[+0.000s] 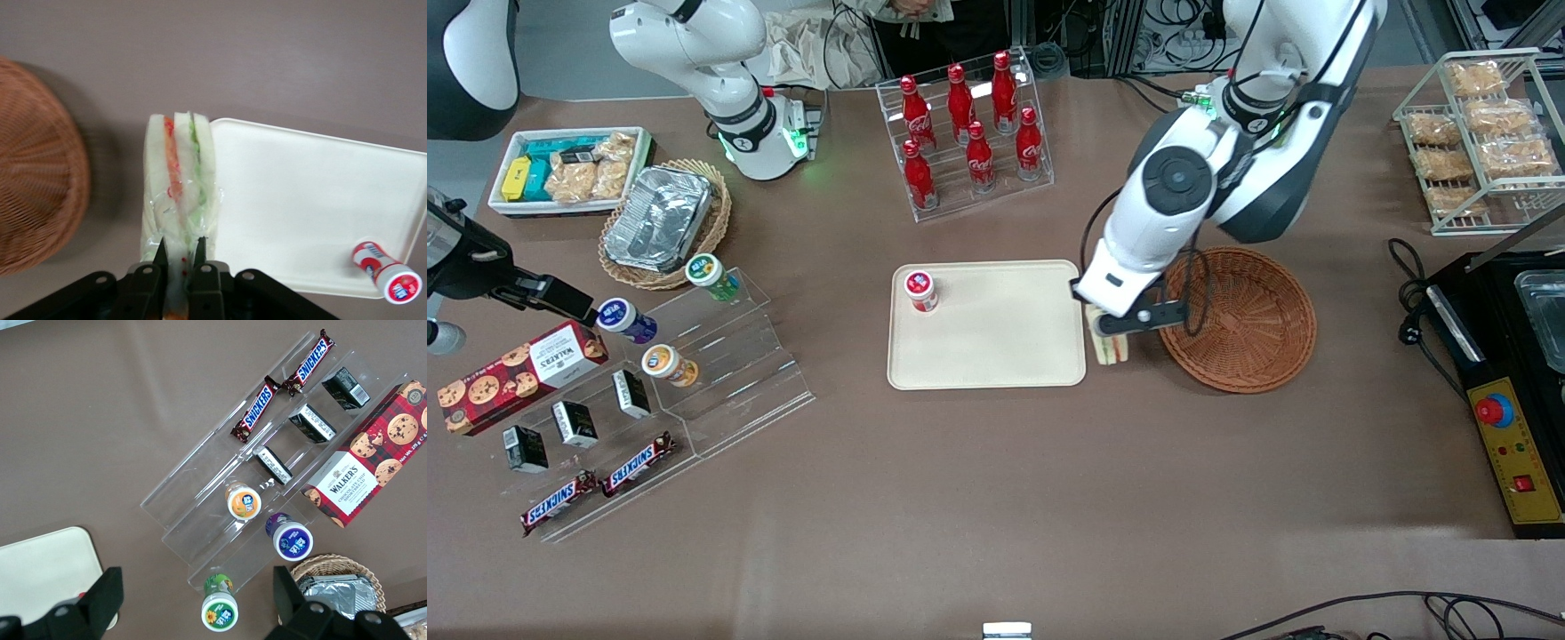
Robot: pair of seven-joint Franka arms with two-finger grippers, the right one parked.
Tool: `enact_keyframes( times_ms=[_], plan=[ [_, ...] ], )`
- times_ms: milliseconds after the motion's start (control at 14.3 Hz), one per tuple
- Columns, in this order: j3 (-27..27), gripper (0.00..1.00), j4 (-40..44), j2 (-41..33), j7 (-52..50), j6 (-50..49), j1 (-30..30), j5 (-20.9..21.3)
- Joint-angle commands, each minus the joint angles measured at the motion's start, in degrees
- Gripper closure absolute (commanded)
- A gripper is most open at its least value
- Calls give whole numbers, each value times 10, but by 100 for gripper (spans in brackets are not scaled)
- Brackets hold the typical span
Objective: Place sandwich from basket to tray
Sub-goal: 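Carry the sandwich over the cream tray with the left gripper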
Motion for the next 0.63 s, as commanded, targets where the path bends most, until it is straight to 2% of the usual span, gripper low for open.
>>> enact_keyframes(
  times_ms=[0,559],
  plan=[
    [5,100,10,24,3,29,-25,2],
    [6,100,10,100,3,62,-54,2]
  ],
)
